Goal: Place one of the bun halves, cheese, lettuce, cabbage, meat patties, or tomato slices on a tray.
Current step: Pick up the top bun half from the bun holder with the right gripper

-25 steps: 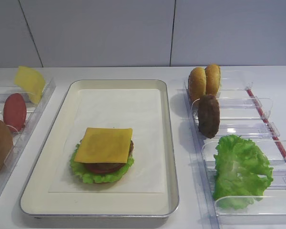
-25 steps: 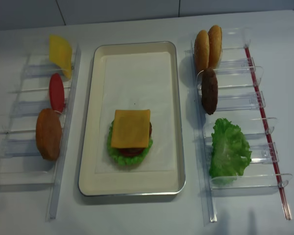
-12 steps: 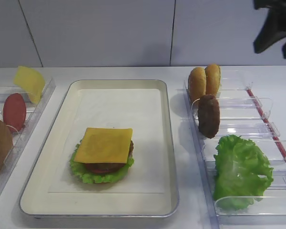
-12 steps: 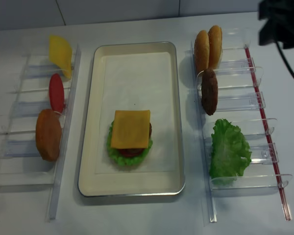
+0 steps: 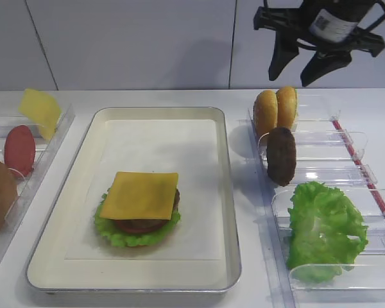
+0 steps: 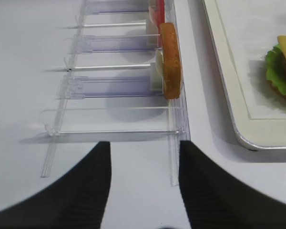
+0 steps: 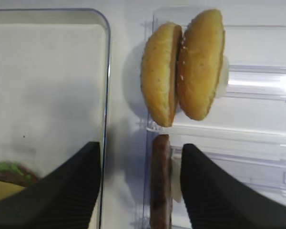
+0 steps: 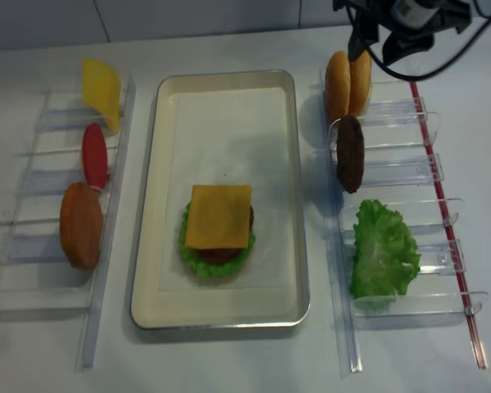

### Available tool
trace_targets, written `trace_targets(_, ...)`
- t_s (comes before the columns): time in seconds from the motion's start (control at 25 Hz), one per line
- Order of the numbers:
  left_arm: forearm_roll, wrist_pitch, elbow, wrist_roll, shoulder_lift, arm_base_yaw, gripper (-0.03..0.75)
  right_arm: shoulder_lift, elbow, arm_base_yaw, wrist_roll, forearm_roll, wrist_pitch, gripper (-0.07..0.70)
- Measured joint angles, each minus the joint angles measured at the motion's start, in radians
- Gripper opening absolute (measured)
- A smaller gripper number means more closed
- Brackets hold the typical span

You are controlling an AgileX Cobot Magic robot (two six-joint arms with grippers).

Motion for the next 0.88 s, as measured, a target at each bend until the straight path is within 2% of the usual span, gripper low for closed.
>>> trace_targets(0.48,0.0,0.0,0.0,0.002,0.0,0.0,0.336,0.185,-0.169,0.027,0.014,-0.022,0.004,0.404)
trace_targets(0.88,0.0,0.0,0.0,0.002,0.0,0.0,0.336,0.243,-0.185,0.028,0.019,-0.043,0.008,0.404)
